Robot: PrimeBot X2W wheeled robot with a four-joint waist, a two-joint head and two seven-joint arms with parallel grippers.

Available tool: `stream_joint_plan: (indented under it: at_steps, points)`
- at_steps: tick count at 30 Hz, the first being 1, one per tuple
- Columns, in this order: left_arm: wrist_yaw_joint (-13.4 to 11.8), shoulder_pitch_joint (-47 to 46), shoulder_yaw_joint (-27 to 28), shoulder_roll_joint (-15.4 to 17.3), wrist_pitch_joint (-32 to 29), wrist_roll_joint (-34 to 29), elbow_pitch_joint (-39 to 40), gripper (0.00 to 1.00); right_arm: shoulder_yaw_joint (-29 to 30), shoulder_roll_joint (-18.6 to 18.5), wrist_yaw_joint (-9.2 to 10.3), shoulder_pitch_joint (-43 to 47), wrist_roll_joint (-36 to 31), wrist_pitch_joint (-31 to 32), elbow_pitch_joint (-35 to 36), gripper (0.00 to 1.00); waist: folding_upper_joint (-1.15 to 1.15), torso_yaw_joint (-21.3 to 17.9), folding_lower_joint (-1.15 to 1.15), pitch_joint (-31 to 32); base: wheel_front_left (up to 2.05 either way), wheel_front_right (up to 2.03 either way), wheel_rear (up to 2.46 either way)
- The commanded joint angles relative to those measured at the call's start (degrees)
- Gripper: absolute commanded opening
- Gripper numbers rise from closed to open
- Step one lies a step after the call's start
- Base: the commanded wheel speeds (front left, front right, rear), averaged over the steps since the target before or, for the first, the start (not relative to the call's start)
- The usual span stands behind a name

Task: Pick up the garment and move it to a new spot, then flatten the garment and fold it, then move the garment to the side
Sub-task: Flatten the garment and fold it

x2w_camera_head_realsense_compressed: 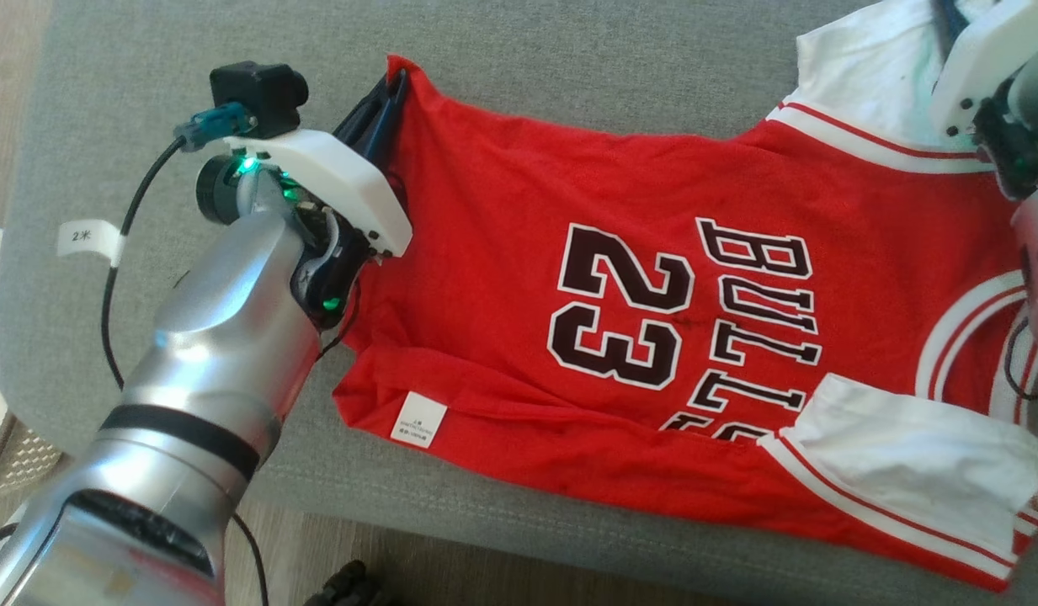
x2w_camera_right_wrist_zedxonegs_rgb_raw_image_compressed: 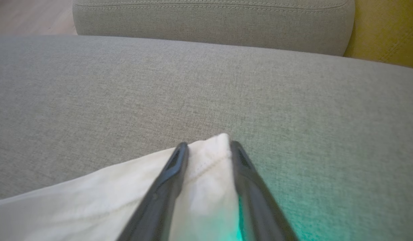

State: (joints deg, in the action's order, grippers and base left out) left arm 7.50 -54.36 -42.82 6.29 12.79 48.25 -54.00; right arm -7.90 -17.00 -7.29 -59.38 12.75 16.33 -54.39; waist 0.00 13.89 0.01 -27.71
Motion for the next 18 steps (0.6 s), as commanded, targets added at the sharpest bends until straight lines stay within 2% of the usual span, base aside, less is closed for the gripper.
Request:
stream_joint_plan:
  at_steps: [1,8,14,18]
  points:
    - [-0.01,-2.60,0.88,2.19,0.75,0.54,0.66,0.00,-1.39,-0.02,-0.20,-0.42,0.42,-0.41,0.90,0.00,0.00,-0.21,-0.01,0.06,0.00,0.00,0.00]
    - [-0.01,-3.57,0.15,4.32,1.73,2.08,-0.26,0.00,-1.84,-1.50,-0.20,-1.74,4.36,-7.57,2.08,0.00,0.00,-2.02,-0.01,1.64,0.00,0.00,0.00]
    - [-0.01,-3.22,0.49,6.50,2.09,2.85,0.54,0.00,-4.74,-2.50,-0.20,-0.72,7.95,-12.23,7.74,0.00,0.00,-3.94,-0.01,3.64,0.00,0.00,0.00]
    - [-0.01,-2.56,0.74,7.78,2.15,3.35,1.30,0.00,-6.26,-3.39,-0.20,0.95,10.30,-12.80,11.15,0.00,0.00,-4.82,-0.01,4.62,0.00,0.00,0.00]
